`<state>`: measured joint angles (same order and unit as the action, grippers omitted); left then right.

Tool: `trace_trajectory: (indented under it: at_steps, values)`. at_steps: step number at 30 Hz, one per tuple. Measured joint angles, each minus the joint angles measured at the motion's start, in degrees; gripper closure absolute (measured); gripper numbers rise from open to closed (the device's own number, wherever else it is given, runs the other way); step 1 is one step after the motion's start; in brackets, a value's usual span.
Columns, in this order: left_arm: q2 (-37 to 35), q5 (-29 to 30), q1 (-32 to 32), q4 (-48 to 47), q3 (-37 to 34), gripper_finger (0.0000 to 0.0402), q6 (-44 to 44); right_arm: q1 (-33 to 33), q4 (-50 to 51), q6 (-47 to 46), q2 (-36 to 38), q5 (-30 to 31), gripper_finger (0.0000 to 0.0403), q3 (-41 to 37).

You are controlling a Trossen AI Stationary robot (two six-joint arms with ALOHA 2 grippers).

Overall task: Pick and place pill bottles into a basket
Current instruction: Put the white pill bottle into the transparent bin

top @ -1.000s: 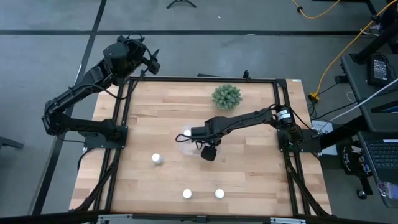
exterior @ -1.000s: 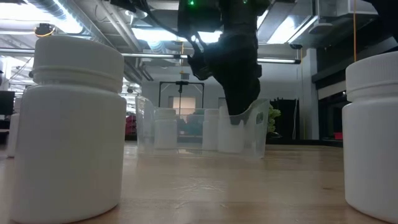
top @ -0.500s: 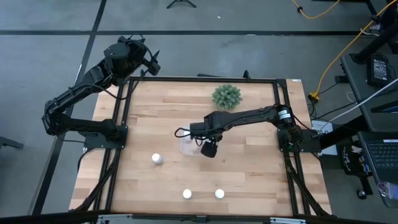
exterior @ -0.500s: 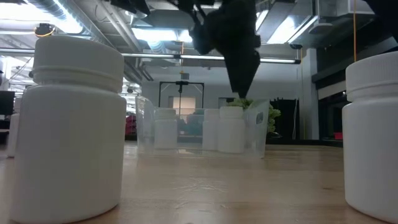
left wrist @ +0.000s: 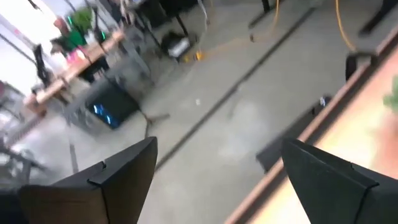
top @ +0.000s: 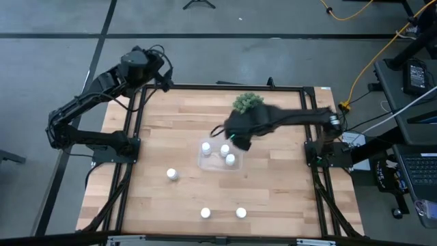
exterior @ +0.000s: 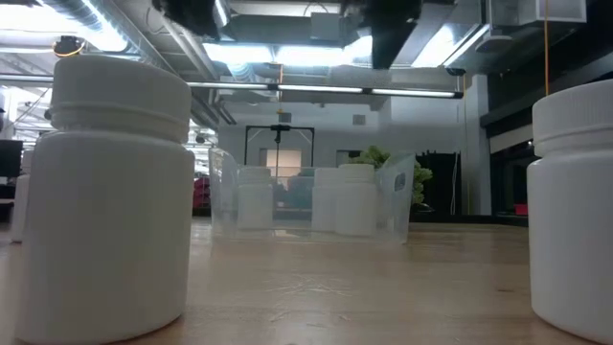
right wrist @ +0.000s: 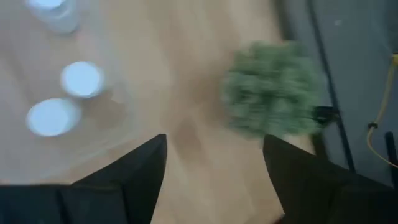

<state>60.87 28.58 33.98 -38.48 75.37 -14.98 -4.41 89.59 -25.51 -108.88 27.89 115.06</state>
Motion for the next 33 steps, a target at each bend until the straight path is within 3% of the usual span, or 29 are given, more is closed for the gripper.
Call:
trace_trajectory:
  at_steps: [2, 7, 12, 18, 24, 33]
  values:
    - [-0.53, -3.1, 0.0, -3.89, -0.02, 0.0064, 2.69, 1.38, -1.64, 0.21, 4.94, 1.62, 0.0134, -2.9]
    - [-2.68, -22.69, 0.13, -7.69, -1.32, 0.0064, 14.27, 4.95, -15.49, 8.17, 21.58, 3.15, 0.0134, -16.65]
    - [-5.12, -32.52, -2.19, -12.87, -8.6, 0.0064, 26.07, 7.21, -34.6, 15.61, 37.78, -1.54, 0.0134, -33.51]
    - [-5.78, -33.53, -9.99, -19.12, -14.67, 0.0064, 34.72, 7.52, -42.87, 15.74, 48.31, -2.05, 0.0134, -46.0]
    - [-5.0, -37.96, -18.74, -20.03, -17.87, 0.0064, 45.55, 7.67, -48.33, 21.56, 51.46, -0.69, 0.0134, -52.63]
    - [-4.47, -26.93, -31.49, -20.74, -21.18, 0.0064, 62.53, 8.16, -58.71, 33.06, 53.68, -0.86, 0.0134, -55.14]
